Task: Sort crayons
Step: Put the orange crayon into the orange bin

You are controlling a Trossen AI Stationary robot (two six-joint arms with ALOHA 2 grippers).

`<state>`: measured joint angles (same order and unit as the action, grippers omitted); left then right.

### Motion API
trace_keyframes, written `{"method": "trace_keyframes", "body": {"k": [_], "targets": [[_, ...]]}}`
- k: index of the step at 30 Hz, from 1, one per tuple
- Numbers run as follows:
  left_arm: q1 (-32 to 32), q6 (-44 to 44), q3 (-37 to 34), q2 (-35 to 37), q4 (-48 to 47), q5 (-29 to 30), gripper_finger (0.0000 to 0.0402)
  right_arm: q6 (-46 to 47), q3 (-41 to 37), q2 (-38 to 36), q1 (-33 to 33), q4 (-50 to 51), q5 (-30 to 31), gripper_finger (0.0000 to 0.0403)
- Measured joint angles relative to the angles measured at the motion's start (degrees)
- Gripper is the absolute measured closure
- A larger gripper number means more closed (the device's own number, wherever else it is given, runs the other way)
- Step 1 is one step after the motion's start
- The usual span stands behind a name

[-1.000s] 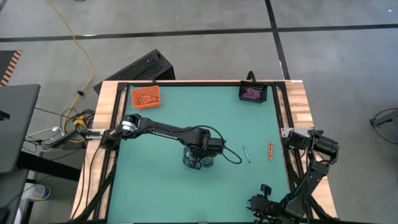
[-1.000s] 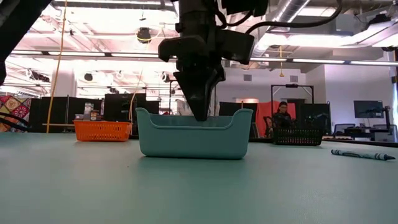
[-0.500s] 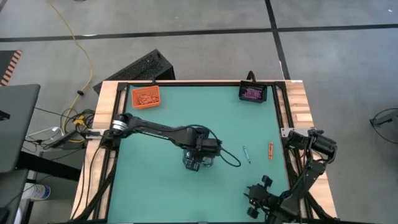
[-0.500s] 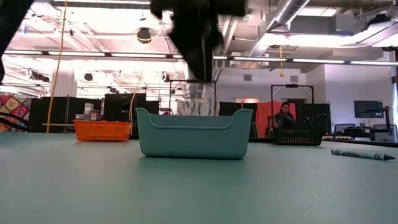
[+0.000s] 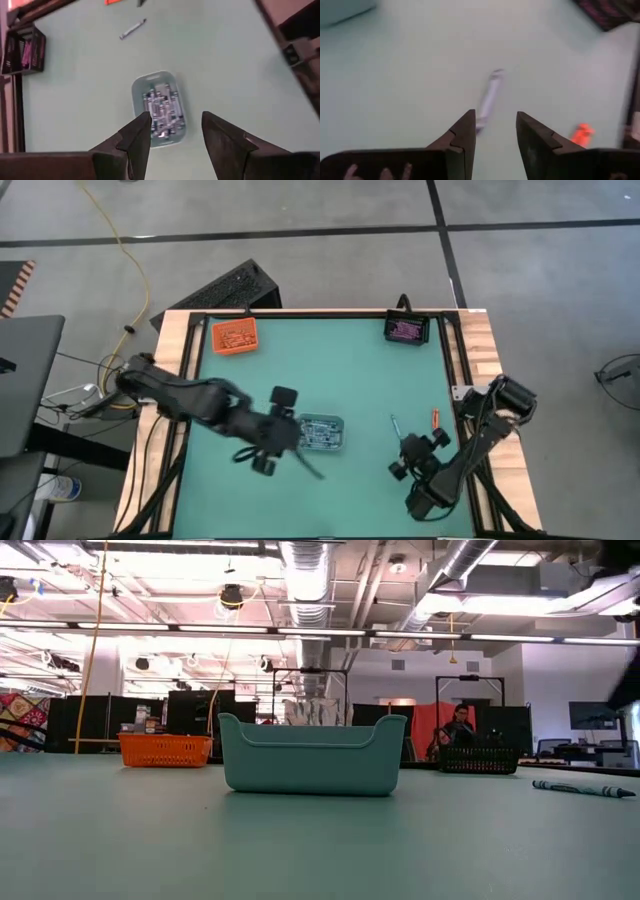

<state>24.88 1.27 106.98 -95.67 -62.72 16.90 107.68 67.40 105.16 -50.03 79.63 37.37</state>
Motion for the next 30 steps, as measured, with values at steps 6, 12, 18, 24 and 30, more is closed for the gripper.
{"method": "trace_keyframes", "body": {"k": [6, 12, 18, 24, 30], "targets": [[7.7, -4.5, -5.8, 4.0, -0.4, 5.7, 0.0237, 2.1, -2.0, -7.7, 5.2, 6.7, -4.3, 0.0269], [13.5, -8.2, -13.6, 4.7, 0.5, 8.7, 0.0237, 3.6, -9.8, -16.0, 9.4, 5.7, -11.3, 0.0269], [18.2, -9.5, -19.5, 4.6, 3.5, 11.3, 0.0237, 6.0, -20.7, -23.8, 9.8, -5.9, -17.3, 0.0269], [21.0, -9.2, -21.9, 4.6, 6.1, 13.6, 0.0237, 9.6, -26.6, -25.6, 9.6, -10.4, -21.0, 0.0274], [22.3, -9.3, -21.9, 4.6, 6.9, 14.6, 0.0237, 9.5, -27.0, -24.0, 10.1, -10.9, -22.7, 0.0290]]}}
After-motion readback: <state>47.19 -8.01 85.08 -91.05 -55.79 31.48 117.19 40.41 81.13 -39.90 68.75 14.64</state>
